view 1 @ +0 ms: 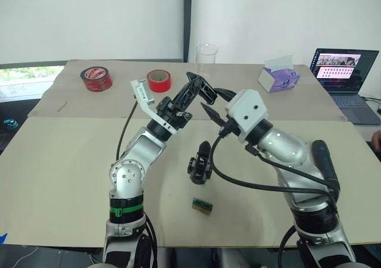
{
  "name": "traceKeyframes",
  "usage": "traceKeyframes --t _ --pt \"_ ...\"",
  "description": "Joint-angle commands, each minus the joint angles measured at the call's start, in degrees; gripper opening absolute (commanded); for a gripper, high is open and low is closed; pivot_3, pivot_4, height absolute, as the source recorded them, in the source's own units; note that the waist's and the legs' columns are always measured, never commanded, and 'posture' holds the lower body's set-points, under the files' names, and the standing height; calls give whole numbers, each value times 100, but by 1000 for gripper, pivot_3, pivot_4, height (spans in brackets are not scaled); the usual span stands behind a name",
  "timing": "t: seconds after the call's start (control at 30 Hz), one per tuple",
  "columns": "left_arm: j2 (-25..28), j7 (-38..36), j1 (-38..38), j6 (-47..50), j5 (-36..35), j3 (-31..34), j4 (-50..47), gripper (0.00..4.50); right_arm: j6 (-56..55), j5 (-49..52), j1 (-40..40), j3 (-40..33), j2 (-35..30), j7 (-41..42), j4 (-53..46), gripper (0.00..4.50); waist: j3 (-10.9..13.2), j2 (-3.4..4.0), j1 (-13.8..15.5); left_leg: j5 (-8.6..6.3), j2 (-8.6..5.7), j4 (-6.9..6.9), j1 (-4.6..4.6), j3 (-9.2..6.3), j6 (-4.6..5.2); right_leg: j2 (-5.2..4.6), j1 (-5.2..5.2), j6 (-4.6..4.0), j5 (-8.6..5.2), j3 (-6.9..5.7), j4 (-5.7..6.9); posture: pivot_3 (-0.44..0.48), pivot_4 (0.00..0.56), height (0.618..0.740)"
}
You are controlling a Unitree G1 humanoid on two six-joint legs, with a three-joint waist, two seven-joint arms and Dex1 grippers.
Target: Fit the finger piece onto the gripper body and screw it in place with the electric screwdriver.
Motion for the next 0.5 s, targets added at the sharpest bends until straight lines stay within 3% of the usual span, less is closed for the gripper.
traceKeyframes --t 0.03,0.1,0.23,0.3,0.37,0.43,0.5 --pt "337 -385 -209 -63 -188 218 -24 100 663 1134 91 -640 -512 910 -482 3900 0 0 -4 0 1 0 0 0 0 0 0 0 0 -1 -1 0 150 740" --pt "675 -666 -263 125 -318 297 86 100 1271 1901 115 -1035 -840 1278 -597 4485 1 0 -6 -1 2 -1 0 -2 1 0 0 -1 0 0 0 0 150 740" --pt "1667 -1582 -440 976 -827 327 399 100 2576 3329 -69 -1789 -1537 1735 -493 4500 5 0 -15 -1 5 -5 2 -4 1 0 -1 -3 -1 -2 1 0 150 740" --pt "1949 -1891 -505 1230 -977 303 496 99 2902 3730 -137 -1932 -1742 1770 -435 4500 5 0 -18 -1 6 -7 1 -3 1 1 -3 -4 -1 -3 0 0 150 740" --pt "2617 -2572 -739 2000 -1117 47 699 99 3927 4504 -433 -1963 -2016 1827 -149 4500 8 -3 -26 -1 7 -9 2 -4 1 1 -2 -5 -2 -4 -1 0 150 740" --pt "3136 -3207 -951 2615 -1132 -295 807 99 4826 5207 -770 -1934 -2056 1701 125 4500 10 -7 -45 -1 7 -9 2 -3 1 2 -4 -6 -3 -3 4 0 150 740" --pt "3278 -3486 -1059 2783 -1071 -482 844 99 5251 5650 -995 -1922 -1930 1484 240 4500 11 -6 -51 -1 7 -10 2 -3 1 1 -5 -8 -4 -2 3 0 150 740"
